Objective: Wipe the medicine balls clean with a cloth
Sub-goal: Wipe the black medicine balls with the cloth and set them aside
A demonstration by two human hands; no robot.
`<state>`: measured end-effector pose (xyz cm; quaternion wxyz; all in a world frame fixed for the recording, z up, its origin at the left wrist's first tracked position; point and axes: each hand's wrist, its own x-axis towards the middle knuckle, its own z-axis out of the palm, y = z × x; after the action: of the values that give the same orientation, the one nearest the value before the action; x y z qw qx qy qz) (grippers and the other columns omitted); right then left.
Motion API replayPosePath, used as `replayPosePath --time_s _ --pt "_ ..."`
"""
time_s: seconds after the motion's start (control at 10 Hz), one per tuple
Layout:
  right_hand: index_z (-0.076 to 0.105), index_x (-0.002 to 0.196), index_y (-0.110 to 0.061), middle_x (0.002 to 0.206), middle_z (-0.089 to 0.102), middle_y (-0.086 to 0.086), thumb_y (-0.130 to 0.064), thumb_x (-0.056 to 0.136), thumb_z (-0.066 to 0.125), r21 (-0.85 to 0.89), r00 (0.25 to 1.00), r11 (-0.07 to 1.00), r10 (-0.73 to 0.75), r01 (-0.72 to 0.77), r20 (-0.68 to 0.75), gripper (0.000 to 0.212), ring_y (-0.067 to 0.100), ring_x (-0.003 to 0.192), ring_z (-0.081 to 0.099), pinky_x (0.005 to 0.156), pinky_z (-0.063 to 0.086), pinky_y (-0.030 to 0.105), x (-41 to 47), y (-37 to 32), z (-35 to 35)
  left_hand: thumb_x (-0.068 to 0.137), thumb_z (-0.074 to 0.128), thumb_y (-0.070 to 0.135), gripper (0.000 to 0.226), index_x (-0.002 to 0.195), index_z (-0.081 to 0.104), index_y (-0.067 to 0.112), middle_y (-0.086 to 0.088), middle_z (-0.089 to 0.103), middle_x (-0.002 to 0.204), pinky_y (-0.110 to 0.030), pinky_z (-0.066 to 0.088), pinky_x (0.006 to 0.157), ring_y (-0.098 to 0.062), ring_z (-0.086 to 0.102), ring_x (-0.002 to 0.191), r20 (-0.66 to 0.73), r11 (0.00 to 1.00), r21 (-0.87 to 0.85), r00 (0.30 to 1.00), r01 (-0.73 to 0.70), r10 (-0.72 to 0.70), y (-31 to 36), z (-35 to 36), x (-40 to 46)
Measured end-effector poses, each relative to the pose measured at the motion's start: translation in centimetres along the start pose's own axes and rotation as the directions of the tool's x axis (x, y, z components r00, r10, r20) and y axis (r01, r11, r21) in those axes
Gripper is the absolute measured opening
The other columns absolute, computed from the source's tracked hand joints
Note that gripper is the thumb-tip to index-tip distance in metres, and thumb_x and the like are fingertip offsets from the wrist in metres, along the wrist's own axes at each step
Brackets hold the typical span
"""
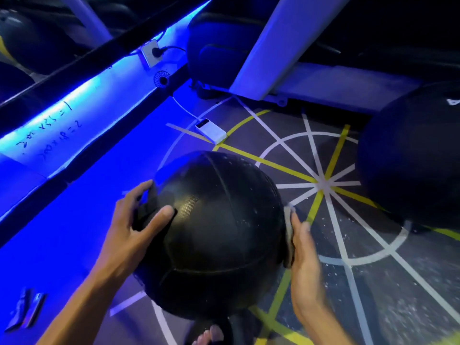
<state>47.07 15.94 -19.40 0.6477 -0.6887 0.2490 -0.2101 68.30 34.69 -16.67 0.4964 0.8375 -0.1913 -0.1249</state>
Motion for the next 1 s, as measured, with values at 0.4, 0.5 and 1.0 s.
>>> replayPosePath --time_s 0.4,0.5,1.0 --pt "0.026 0.159 -0.039 0.166 0.017 -0.025 -0.067 0.1 0.018 -0.252 0.998 0.967 -0.038 0.024 -0.049 0.066 -0.008 0.151 0.009 0.127 0.015 0.045 7.1 1.4 -0.4 0.056 0.076 0.077 0.076 0.126 0.057 0.053 -0.002 0.056 0.126 -0.046 0.047 0.109 -0.015 0.059 0.116 -0.008 1.0 0.009 1.0 -0.003 0.003 0.6 0.9 0.4" --pt "0.034 0.158 -0.024 0.169 0.019 -0.011 -0.059 0.103 0.025 -0.327 0.964 0.908 -0.263 0.263 0.046 0.066 0.007 0.156 0.01 0.128 0.012 0.044 4.3 -0.8 1.5 0.057 0.075 0.073 0.075 0.127 0.057 0.052 0.003 0.054 0.124 -0.038 0.046 0.107 -0.01 0.058 0.116 -0.003 0.999 0.022 1.0 -0.023 0.023 1.0 1.0 0.1" --pt "0.043 0.154 -0.026 0.165 0.028 -0.012 -0.054 0.106 0.024 -0.442 0.836 0.713 -0.42 0.545 0.353 0.058 0.009 0.155 0.019 0.126 0.015 0.041 5.5 -2.8 1.1 0.052 0.073 0.09 0.082 0.125 0.052 0.057 0.017 0.048 0.122 -0.047 0.043 0.108 -0.022 0.051 0.127 0.041 0.99 0.059 0.991 -0.13 0.128 0.8 1.0 -2.8"
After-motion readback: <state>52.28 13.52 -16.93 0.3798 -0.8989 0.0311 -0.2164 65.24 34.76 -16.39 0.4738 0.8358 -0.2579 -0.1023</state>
